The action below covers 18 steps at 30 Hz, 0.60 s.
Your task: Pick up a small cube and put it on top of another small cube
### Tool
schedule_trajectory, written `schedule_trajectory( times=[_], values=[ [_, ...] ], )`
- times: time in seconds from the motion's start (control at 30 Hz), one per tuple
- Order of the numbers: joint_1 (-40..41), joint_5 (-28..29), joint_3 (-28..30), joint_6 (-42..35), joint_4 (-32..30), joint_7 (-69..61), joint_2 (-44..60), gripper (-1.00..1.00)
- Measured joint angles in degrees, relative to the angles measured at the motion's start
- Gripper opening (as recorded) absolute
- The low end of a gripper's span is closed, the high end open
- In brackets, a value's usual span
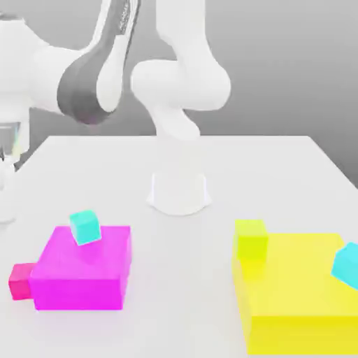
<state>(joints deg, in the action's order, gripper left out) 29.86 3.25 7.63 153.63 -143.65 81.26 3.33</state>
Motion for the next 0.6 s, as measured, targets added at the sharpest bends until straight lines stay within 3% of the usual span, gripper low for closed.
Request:
schedule_trajectory(
  times=[0.27,0.3,0.6],
  values=[
    [5.31,-10.09,-2.14,10.22,-0.48,-1.52,16.49,0.0],
    [5.79,-10.51,-2.71,11.88,-0.09,-1.84,18.56,-1.0],
    [5.63,-9.71,-2.35,9.96,-0.6,-1.17,16.06,-1.0]
  ],
)
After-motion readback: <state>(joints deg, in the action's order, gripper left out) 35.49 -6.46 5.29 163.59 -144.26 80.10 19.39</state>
